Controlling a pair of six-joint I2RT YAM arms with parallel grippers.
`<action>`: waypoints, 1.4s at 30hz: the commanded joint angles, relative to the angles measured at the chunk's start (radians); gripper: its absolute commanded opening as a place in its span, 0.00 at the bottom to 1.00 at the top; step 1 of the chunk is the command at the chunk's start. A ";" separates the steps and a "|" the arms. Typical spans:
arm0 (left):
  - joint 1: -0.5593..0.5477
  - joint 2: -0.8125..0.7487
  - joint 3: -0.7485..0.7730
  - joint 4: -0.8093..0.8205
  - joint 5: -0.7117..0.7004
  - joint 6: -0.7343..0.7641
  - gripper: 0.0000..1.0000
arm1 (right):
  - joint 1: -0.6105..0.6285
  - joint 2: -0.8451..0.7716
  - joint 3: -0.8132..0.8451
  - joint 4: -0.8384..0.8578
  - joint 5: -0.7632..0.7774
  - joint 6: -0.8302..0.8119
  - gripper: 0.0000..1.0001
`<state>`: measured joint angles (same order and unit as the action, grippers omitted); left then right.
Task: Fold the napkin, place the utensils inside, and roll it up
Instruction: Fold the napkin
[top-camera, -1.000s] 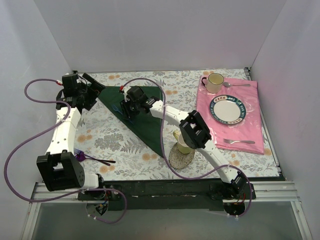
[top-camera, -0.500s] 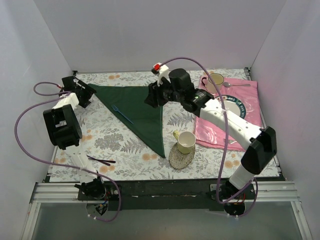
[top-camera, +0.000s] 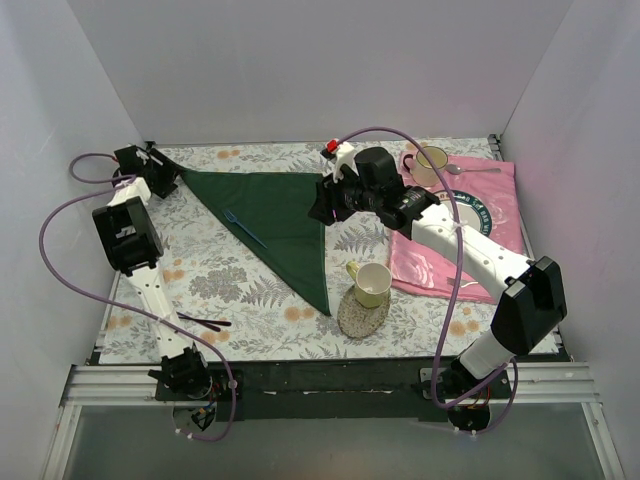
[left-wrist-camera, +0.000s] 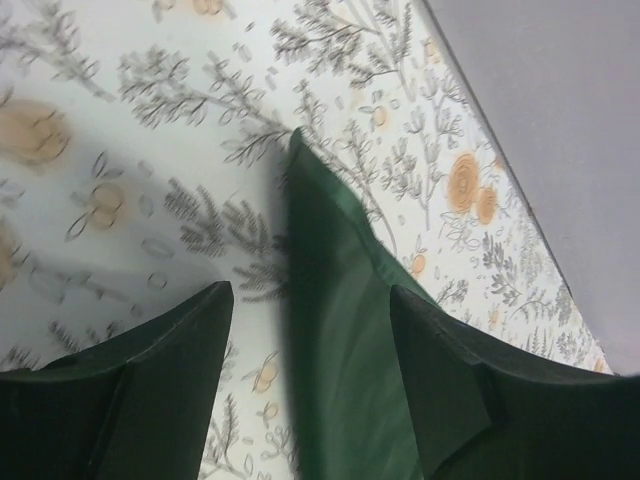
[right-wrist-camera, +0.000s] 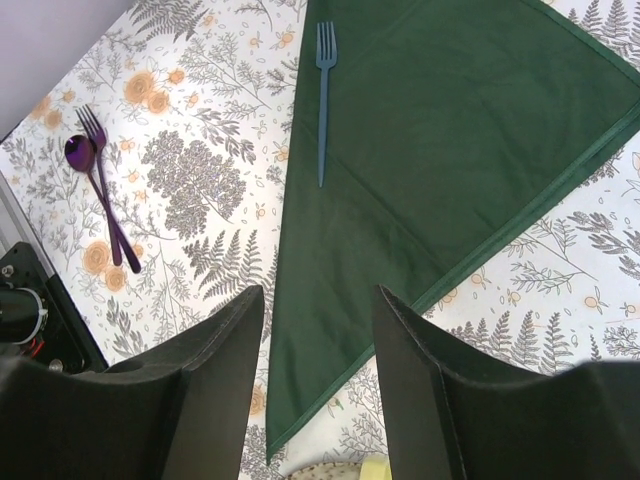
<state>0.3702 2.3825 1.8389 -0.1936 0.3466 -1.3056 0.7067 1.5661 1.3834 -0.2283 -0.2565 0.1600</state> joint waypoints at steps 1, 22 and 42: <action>-0.001 0.084 0.063 -0.032 0.017 0.000 0.61 | -0.003 0.000 0.013 0.044 -0.024 -0.004 0.56; -0.114 -0.191 -0.050 0.066 -0.072 0.057 0.00 | -0.004 -0.057 -0.108 0.055 -0.007 0.012 0.56; -0.450 -0.738 -0.625 0.039 -0.190 -0.030 0.00 | -0.013 -0.169 -0.288 0.132 -0.020 0.022 0.57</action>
<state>-0.0238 1.7214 1.2686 -0.1341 0.1646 -1.3212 0.6998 1.4418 1.1122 -0.1505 -0.2657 0.1726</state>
